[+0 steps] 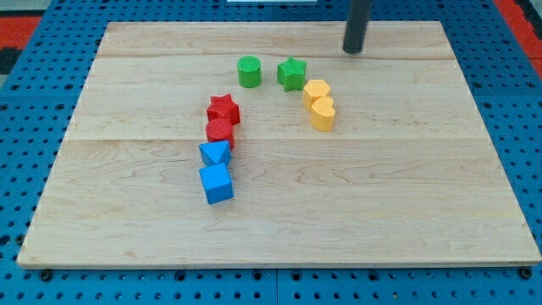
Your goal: Separate the yellow heart and yellow hexagon
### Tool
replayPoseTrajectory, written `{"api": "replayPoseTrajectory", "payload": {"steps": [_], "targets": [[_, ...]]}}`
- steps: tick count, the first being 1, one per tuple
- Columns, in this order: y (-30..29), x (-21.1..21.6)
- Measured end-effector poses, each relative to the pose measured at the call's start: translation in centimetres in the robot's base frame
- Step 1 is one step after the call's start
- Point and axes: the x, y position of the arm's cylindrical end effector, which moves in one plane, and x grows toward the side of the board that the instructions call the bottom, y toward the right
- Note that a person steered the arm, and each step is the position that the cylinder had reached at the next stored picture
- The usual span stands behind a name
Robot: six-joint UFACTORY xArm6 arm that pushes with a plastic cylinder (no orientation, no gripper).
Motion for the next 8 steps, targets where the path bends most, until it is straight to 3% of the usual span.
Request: {"api": "replayPoseTrajectory", "payload": {"steps": [5, 8], "targets": [[-1.6, 11.8], [-6.5, 11.7]]}}
